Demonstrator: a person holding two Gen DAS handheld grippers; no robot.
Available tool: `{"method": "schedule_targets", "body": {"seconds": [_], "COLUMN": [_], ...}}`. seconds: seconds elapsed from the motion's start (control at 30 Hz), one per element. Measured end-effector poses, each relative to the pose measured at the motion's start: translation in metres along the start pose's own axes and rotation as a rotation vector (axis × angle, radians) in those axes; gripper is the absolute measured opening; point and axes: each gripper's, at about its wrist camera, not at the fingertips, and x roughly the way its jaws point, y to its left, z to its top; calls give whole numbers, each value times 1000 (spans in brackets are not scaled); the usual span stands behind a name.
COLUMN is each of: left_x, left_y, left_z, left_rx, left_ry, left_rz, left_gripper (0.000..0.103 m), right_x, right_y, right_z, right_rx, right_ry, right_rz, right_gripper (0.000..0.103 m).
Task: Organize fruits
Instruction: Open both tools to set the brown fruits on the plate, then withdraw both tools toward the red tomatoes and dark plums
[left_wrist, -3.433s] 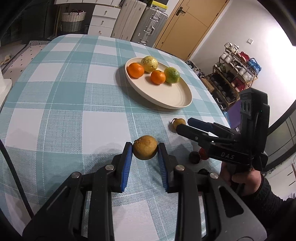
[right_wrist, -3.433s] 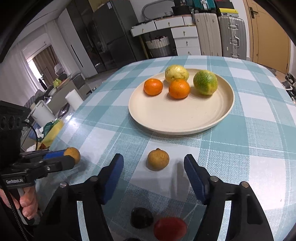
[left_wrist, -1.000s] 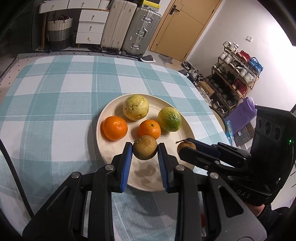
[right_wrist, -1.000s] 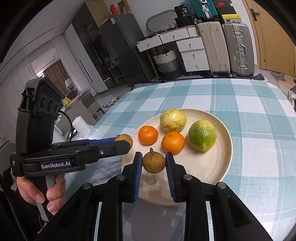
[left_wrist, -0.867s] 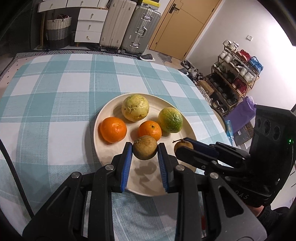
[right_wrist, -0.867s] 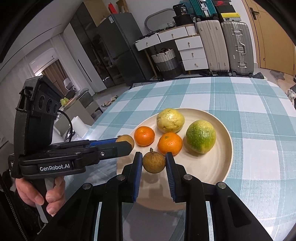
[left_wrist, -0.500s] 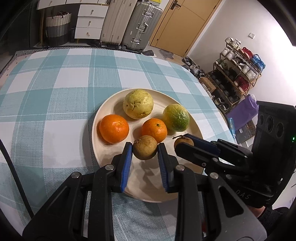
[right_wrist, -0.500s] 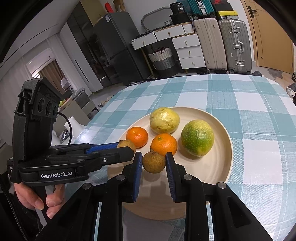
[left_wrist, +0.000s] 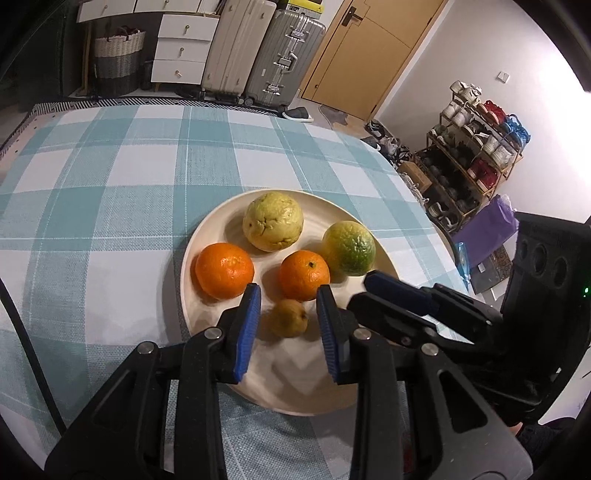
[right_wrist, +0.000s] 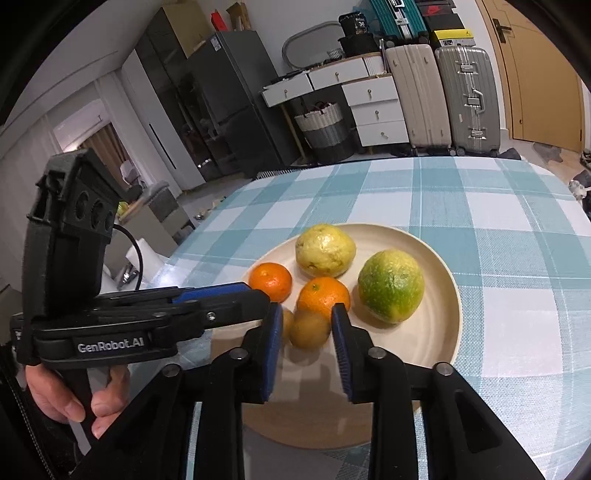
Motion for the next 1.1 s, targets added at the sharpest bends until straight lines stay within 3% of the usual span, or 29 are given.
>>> {"method": "schedule_targets", "body": {"seconds": [0.07, 0.5, 0.7, 0.8, 0.93, 1.0, 1.1], "left_x": [-2, -32, -50, -59, -67, -70, -80], "left_y": [0, -7, -14, -19, -25, -27, -29], "left_z": [0, -14, -29, -39, -50, -54, -62], "left_rx": [-2, -5, 4, 6, 12, 8, -6], "left_ry": [-2, -26, -31, -37, -36, -40, -55], "left_rz": [0, 25, 33, 45, 54, 58, 61], "left_gripper": [27, 32, 35, 43, 45, 55, 62], "right_x": [-5, -32, -49, -57, -68, -74, -84], "right_y": [0, -3, 0, 3, 7, 8, 11], "right_z": [1, -1, -7, -10, -16, -19, -25], "right_rx": [3, 27, 31, 26, 28, 33, 37], "right_ry": [-22, -56, -78, -86, -96, -103, -111], "right_rz": [-2, -42, -84, -98, -114, -121, -126], "right_gripper": [46, 52, 67, 69, 77, 81, 81]}}
